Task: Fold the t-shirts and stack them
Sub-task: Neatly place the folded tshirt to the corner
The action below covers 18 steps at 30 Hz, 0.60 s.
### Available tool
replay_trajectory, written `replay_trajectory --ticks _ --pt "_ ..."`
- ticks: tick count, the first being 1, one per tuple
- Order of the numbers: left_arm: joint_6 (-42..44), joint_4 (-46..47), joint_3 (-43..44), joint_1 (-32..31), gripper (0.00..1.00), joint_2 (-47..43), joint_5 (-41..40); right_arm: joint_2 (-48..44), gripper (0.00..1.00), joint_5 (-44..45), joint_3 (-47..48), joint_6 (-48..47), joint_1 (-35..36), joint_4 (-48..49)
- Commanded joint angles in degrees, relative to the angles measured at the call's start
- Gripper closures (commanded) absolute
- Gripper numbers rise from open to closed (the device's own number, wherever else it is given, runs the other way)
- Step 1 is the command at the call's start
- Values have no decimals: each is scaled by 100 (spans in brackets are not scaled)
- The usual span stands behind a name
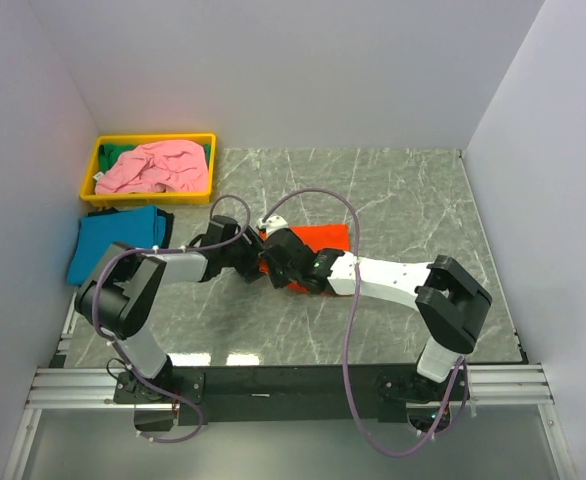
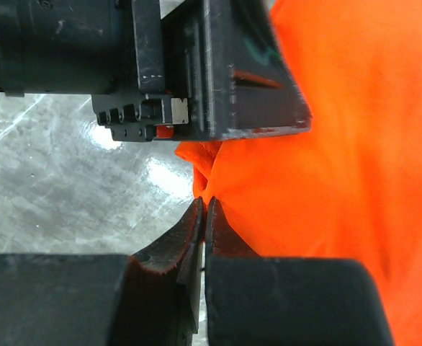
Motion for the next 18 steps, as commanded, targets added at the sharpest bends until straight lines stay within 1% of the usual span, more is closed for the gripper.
replay_trajectory --ticks 1,2,3,4,5,7,8,10,11,12,13,14,16,17,18 --pt "414 -534 172 -21 41 112 -658 -222 100 -83 -71 80 -8 235" --pt "589 -579 216 -21 68 112 -720 -214 100 -101 -80 71 -17 244" --pt "651 -692 303 -21 77 112 -782 -205 100 -118 -88 71 -8 244" --pt "730 -728 357 -21 84 120 -870 -188 100 -136 -115 62 0 244" --pt "905 -772 461 -21 93 120 -905 -170 100 -223 -115 53 0 253" --pt "1108 -938 567 -21 98 138 -993 -161 100 -320 -167 80 0 253" --pt "1309 -1026 629 -21 99 129 -1089 -161 97 -434 -185 88 18 270" --pt "1704 -1237 778 -21 99 103 -1291 -170 86 -557 -211 53 27 279" --pt "1846 -1464 831 -21 99 77 -1545 -178 75 -610 -229 27 35 288" --pt "1978 -1623 962 -21 99 50 -1704 -196 70 -619 -247 18 36 288" --pt "2249 -1973 1033 -21 99 24 -1792 -257 65 -611 -308 18 36 288" --pt "2391 -2133 1156 -21 99 -46 -2237 -301 57 -602 -343 -8 36 279" --pt "2820 -2485 1279 -12 99 -134 -2670 -441 50 -514 -509 9 27 297" --pt "2962 -2817 1402 -4 99 -248 -2872 -503 47 -479 -597 18 1 375" --pt "3094 -2968 1455 5 99 -318 -3318 -556 45 -444 -694 35 -8 454"
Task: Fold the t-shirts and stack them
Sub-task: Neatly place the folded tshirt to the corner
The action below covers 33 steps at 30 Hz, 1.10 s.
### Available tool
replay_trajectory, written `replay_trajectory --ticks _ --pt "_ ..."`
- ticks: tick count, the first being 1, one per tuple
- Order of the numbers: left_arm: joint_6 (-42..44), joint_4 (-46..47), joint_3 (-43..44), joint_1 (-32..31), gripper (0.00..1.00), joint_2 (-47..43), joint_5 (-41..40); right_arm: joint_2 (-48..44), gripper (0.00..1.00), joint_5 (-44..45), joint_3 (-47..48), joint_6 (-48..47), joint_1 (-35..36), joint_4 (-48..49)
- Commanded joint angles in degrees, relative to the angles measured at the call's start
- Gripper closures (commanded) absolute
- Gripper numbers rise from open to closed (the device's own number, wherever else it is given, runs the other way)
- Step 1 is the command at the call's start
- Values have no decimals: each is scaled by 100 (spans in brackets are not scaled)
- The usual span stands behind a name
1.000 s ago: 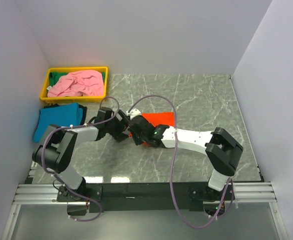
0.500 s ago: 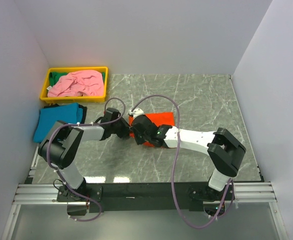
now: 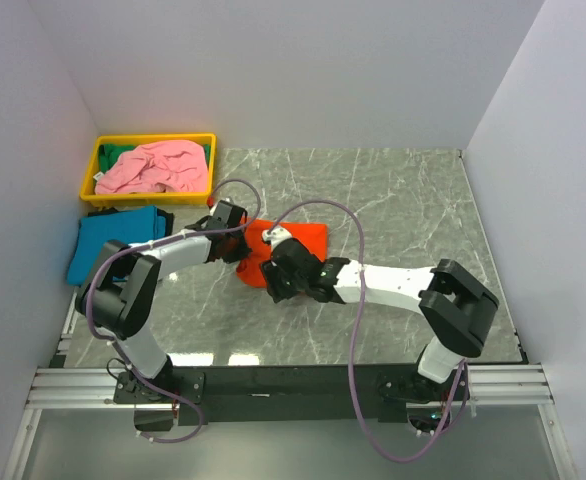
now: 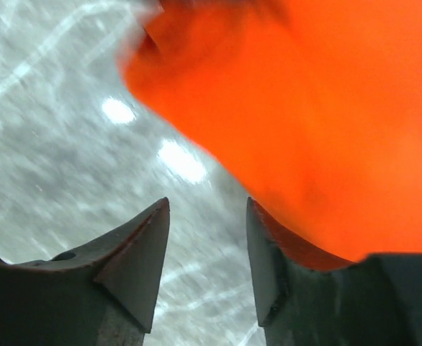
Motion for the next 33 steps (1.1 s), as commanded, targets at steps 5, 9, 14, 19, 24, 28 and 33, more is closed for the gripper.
replay_trajectory --ticks 5,9,14,19,24,28,33 --pt "1551 -1712 598 227 99 -851 -2417 -713 44 248 -1070 191 -278 892" --pt "1920 -2353 809 516 99 -1177 -3200 -827 44 -208 -1474 350 -804 1236" --pt "2316 -2636 1037 1017 99 -1485 -3781 -915 43 -543 -1686 499 -1157 1482" --pt "2693 -2627 1222 1510 99 -1635 -4027 -880 34 -718 -1721 736 -1508 1342" --pt "3124 -2618 1477 1861 99 -1688 -4343 -810 25 -1044 -1809 833 -1825 1350" --pt "3589 -2539 1653 2081 99 -1696 -4511 -748 20 -1316 -1862 886 -2010 1385" --pt "3942 -2408 1951 2362 99 -1600 -4739 -722 20 -1519 -1915 869 -2124 1412"
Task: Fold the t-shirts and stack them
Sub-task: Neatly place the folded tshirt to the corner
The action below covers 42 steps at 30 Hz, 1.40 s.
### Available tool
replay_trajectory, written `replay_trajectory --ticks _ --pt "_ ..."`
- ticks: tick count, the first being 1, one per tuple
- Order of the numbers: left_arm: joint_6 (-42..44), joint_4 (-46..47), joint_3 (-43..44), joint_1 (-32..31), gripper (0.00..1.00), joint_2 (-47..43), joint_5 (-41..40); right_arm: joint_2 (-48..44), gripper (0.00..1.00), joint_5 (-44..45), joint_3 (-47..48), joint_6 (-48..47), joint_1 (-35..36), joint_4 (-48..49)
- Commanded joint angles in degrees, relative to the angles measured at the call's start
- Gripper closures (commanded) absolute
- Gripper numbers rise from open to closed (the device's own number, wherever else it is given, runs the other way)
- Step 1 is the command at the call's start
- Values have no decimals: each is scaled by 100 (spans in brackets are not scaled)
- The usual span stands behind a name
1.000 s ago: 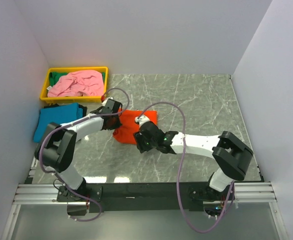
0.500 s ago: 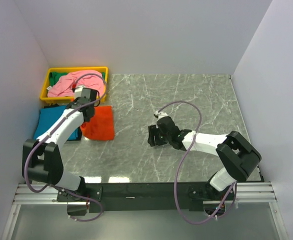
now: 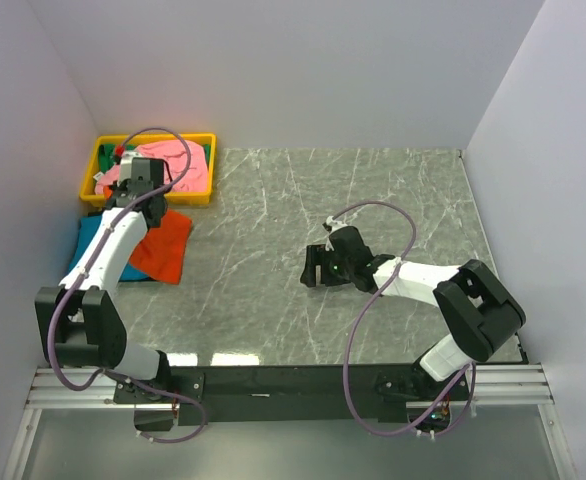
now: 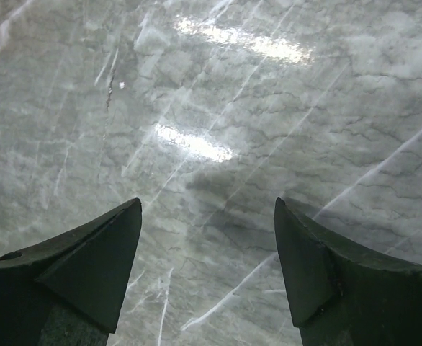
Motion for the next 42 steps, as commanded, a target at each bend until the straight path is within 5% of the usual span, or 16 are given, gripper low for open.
replay_trajectory --ticks 1,9,18,33,35,36,40,42 --pt "534 235 415 210 99 -118 -468 -16 20 -242 -72 53 -85 262" --pt "852 780 398 789 99 277 -715 -42 20 -470 -125 53 -199 315" --pt "351 1350 222 1659 99 682 101 -33 21 -603 -160 62 -314 368" --pt "105 2221 -182 2223 99 1517 191 72 23 -699 -143 27 -322 403" --pt "96 2265 -226 2249 93 1605 129 37 23 -699 -186 27 -331 421" --pt "52 2266 -218 2249 75 1631 68 -15 23 -699 -187 18 -331 421" --pt "-176 2187 -130 2258 30 1623 -152 -130 24 -664 -195 -17 -323 403" --pt "-351 2108 -95 2284 21 1553 -170 -191 24 -647 -213 -8 -331 403"
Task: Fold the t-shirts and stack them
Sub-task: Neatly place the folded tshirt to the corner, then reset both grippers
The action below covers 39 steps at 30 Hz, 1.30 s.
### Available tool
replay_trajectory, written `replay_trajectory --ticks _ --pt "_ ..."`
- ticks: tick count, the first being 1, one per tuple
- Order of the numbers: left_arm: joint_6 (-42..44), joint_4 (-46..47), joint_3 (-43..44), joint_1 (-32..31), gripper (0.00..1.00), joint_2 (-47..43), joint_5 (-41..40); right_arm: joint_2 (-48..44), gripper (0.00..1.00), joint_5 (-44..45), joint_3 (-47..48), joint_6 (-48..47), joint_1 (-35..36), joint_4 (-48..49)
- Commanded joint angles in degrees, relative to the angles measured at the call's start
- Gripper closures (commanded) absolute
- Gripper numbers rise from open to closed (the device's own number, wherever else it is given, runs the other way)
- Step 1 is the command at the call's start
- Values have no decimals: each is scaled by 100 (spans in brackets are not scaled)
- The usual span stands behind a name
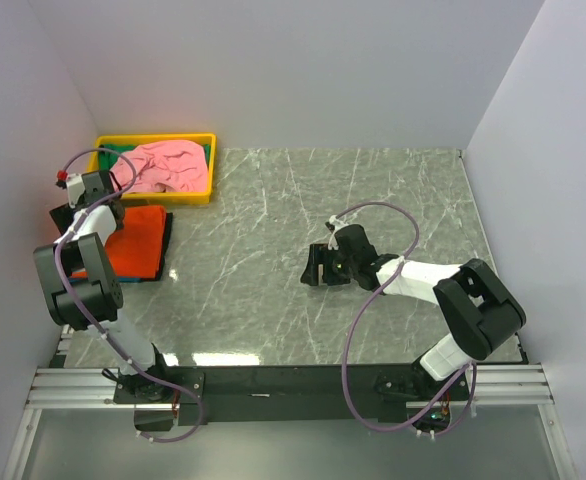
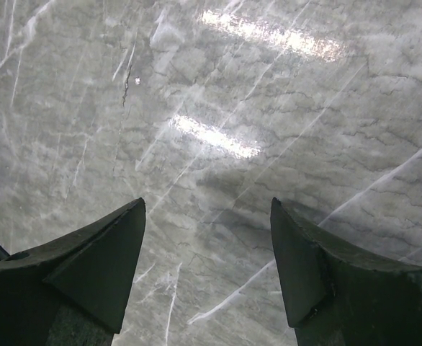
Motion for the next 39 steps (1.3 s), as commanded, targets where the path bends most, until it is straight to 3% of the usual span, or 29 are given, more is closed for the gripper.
replay_trajectory --ticks 1,6,11,13,18,23,30,34,39 --pt "-405 10 220 48 16 -207 -198 -231 24 109 -114 -48 -51 139" --pt "-1150 -544 528 31 8 -620 223 -537 24 557 17 -48 -51 -203" --pt "-1653 -800 511 5 1 -1568 1458 -1082 23 1419 324 -13 -69 -1126" --pt "-1776 -809 380 -179 1 -2111 1752 -1478 23 1840 404 31 -104 -1485" --pt "-1461 -571 -33 -1380 1 -3352 2245 -2320 21 2596 816 49 -227 -2382" --pt "-1215 -808 -227 -2481 0 -4986 2227 -3558 16 3493 1089 171 -289 -3332" --pt "-1363 -2108 290 -2703 1 -6622 2167 -5195 12 4214 1204 198 -289 -3851" --pt "-1390 -2960 502 -2738 1 -7202 1326 -5846 12 4416 1073 111 -289 -3896" --pt "-1206 -3015 406 -3098 1 -7554 401 -6374 12 4460 853 14 -289 -3843"
